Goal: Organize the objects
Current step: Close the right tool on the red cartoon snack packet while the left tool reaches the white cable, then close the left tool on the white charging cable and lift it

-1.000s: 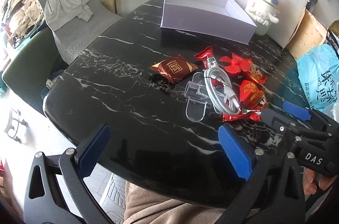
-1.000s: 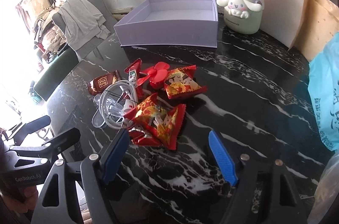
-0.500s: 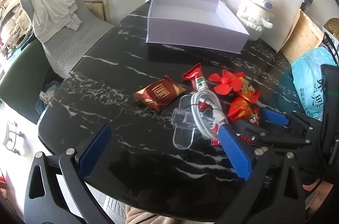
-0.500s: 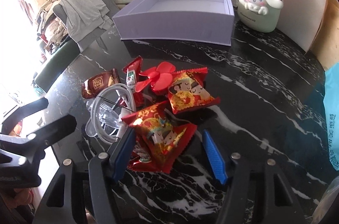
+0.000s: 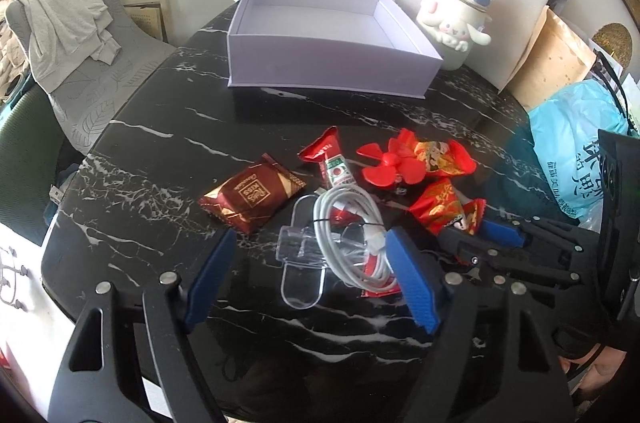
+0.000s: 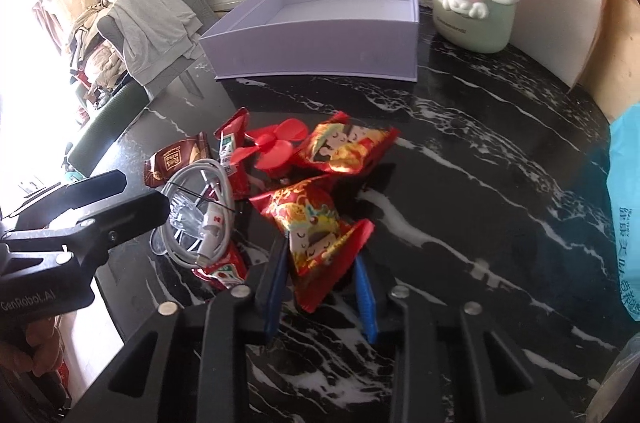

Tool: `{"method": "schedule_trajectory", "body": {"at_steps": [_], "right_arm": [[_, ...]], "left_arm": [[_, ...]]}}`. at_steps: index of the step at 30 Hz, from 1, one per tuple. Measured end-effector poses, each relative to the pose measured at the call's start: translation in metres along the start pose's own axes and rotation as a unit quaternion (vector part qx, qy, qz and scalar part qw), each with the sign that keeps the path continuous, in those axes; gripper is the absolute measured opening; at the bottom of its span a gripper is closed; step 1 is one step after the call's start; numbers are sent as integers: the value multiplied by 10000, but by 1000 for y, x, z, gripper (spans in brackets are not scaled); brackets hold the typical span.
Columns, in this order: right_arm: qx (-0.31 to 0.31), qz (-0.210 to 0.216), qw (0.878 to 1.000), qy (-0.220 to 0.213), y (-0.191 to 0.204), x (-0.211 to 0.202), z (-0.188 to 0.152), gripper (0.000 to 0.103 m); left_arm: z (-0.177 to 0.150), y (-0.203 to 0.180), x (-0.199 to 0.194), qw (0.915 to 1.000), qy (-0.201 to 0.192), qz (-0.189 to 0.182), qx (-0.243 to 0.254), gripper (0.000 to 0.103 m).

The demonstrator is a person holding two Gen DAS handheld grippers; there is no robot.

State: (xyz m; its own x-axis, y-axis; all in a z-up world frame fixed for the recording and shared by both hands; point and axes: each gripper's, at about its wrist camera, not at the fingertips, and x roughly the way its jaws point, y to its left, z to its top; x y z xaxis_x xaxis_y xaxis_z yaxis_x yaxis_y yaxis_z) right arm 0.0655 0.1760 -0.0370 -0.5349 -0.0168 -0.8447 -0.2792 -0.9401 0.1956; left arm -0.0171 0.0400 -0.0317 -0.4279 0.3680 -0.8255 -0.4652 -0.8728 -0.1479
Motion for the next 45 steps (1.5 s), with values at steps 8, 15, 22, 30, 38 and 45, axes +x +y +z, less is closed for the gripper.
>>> {"method": "schedule_trajectory", "body": {"at_steps": [8, 15, 22, 30, 38, 45], "right_arm": [[16, -53, 9999, -85, -7, -5, -7, 28], [63, -93, 9999, -90, -13, -7, -8, 28], [82, -93, 9999, -90, -16, -8, -9, 28], [82, -56, 9999, -102, -18, -8, -11, 28], [87, -47, 9999, -125, -17, -10, -13, 28], [53, -15, 9997, -220, -13, -14, -15, 28]], "left_arm": [[6, -19, 8, 9995, -11, -40, 326, 77], [7, -41, 32, 9967, 290, 175, 739, 77], [-1, -51, 52, 9917, 536, 542, 1034, 78], [-2, -44, 46, 9949, 395, 397, 835, 56], [-1, -42, 33, 9970, 262, 202, 703, 53], [-3, -38, 24, 9981, 174, 118, 583, 52]]}}
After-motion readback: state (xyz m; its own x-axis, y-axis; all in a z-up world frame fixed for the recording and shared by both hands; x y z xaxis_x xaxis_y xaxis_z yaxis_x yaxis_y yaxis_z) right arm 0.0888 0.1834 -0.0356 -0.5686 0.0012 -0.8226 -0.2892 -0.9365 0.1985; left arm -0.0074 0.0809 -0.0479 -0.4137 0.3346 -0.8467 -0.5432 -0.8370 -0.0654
